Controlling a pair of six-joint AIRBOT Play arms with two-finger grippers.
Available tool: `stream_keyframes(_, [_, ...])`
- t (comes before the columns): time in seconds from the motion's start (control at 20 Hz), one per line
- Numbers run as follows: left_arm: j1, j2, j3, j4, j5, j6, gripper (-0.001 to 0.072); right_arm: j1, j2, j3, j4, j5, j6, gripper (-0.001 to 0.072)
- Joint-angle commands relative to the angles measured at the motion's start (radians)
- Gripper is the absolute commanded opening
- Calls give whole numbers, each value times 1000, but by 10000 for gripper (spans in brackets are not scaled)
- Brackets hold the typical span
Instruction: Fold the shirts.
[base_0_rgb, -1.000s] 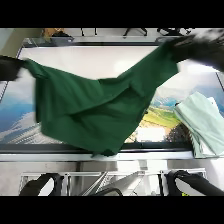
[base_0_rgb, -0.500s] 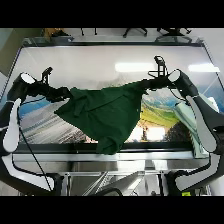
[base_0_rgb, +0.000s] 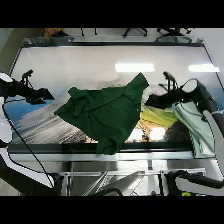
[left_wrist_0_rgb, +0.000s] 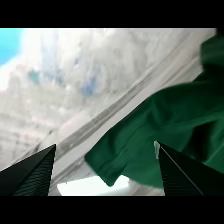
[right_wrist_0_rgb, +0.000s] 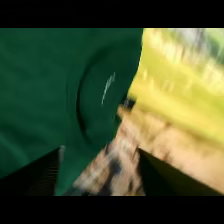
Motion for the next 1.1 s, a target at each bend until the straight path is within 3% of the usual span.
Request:
stream_keyframes(0.0, [23,-4,-76,17,-17,86,689,71,145,-288,82,-20,95,621])
stream_keyframes(0.25, [-46,-4,-139,16,98,118,688,297,151,-499,205,-333,119,620])
stream_keyframes(0.5, [-108,-4,-138,18,112,133,687,435,29,-499,281,-493,103,618])
stream_keyframes(0.55, [-117,-4,-138,18,96,135,686,438,14,-498,318,-494,64,566])
stream_keyframes(0.65, [-133,-4,-138,18,58,135,645,438,7,-495,413,-494,-55,339])
stream_keyframes(0.75, [-139,-4,-145,20,33,137,434,436,9,-486,490,-482,-139,181])
stream_keyframes(0.8, [-139,-4,-162,20,35,139,428,436,11,-479,506,-467,-159,116])
stream_keyframes(1.05, [-108,-4,-249,37,77,153,426,435,61,-467,509,-439,-162,21])
